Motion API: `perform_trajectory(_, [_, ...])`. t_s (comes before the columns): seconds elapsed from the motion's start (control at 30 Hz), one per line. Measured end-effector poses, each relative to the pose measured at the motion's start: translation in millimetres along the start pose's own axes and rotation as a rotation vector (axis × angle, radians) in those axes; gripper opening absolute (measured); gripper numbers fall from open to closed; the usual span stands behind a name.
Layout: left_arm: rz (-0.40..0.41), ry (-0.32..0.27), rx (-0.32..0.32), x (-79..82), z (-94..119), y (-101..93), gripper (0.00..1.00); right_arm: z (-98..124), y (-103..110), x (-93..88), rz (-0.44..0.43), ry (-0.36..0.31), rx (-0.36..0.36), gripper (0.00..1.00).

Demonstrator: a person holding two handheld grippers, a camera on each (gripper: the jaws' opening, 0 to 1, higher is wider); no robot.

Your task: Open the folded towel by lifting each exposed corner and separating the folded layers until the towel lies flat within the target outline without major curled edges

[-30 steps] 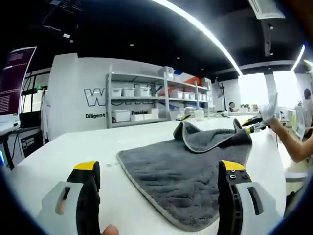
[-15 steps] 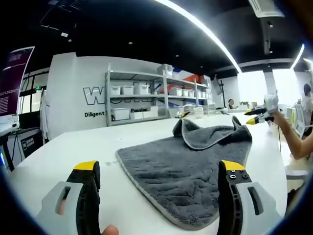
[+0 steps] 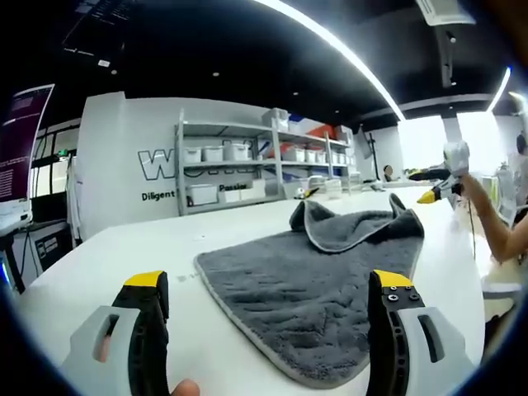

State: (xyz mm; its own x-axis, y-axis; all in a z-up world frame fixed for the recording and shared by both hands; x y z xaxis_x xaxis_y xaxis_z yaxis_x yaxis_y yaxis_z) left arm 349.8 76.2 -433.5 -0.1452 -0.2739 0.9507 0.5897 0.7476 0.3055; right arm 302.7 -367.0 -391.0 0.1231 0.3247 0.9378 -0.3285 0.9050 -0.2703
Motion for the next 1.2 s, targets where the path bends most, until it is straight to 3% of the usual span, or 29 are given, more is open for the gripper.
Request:
perform_trajectory(0.1, [-0.002,0.000,0.004,0.0,0,-0.2,0.99,-7,10,5.6,-0.002,0.019,0.023,0.90])
perform_trajectory(0.33, [-0.006,-0.005,0.007,0.8,1,-1.0,0.99,-25,35,28.7,0.049,0.025,0.059,0.99])
perform_trajectory(0.67, [-0.003,-0.007,0.006,1.4,2,-0.5,0.99,-52,80,60.9,0.199,0.025,0.129,0.99])
perform_trajectory(0.87, [0.001,-0.012,0.008,1.8,1,3.3,0.99,-72,109,63.1,0.322,0.051,0.189,0.78])
perform_trajectory(1.07, [0.002,-0.014,0.006,2.2,2,2.2,0.99,-90,127,52.7,0.412,0.091,0.232,0.59])
perform_trajectory(1.13, [0.004,-0.015,0.006,2.3,2,2.8,0.99,-96,133,46.6,0.427,0.117,0.260,0.50])
perform_trajectory(1.2, [0.006,-0.018,0.005,2.5,2,2.9,0.99,-101,139,38.5,0.465,0.147,0.289,0.34])
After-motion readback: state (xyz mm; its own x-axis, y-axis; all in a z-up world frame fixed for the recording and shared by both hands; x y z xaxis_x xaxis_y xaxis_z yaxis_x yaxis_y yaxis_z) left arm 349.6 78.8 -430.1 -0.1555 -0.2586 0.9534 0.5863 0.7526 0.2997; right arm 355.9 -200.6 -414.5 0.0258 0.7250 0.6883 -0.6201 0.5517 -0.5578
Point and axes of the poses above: the point that each gripper's makers call its tool centre point, and the gripper's own axes: z roughly backward along the fingers, y roughly to its left, x roughly out of its top, the point moved 5 cm from there along z, roughly backward along the fingers, and after that the axes turned 13 degrees about -z, right-handed, at the moved point
